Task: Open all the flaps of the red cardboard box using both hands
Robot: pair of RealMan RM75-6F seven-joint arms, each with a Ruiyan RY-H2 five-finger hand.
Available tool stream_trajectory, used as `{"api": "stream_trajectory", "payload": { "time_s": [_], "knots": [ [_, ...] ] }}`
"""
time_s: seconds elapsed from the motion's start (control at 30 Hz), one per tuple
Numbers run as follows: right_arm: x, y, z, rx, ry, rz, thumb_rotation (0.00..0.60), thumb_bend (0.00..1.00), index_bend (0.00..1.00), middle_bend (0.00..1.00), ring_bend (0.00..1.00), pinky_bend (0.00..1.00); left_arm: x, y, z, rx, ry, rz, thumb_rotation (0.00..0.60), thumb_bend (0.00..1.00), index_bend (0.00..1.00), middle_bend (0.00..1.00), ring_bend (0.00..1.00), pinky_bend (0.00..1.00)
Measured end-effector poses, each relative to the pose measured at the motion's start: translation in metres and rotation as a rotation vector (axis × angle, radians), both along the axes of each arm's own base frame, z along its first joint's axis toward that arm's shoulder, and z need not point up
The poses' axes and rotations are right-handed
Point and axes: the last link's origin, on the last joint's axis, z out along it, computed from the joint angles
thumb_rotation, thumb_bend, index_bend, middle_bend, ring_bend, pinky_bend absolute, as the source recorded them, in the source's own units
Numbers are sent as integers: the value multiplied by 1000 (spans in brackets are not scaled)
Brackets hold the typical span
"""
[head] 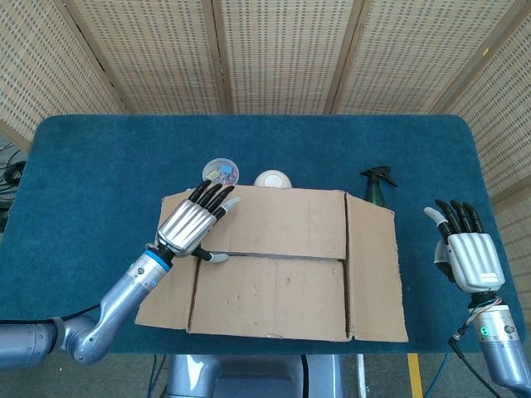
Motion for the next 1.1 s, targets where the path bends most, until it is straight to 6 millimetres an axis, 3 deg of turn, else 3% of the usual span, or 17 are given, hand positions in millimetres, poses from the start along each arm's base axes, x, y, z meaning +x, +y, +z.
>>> {"api": "stream_trajectory", "payload": {
  "time_s": [0.73,1.1],
  "knots": [
    [-3,1,4,-14,-7,-4,600,878,147,92,0,8,5,7,14,112,-103,-47,332,163,75,0,0,0],
    [-3,1,5,-15,-9,-5,600,878,147,92,0,7,6,22,45,215,-199,-59,331,163,75,0,0,0]
  ]
}}
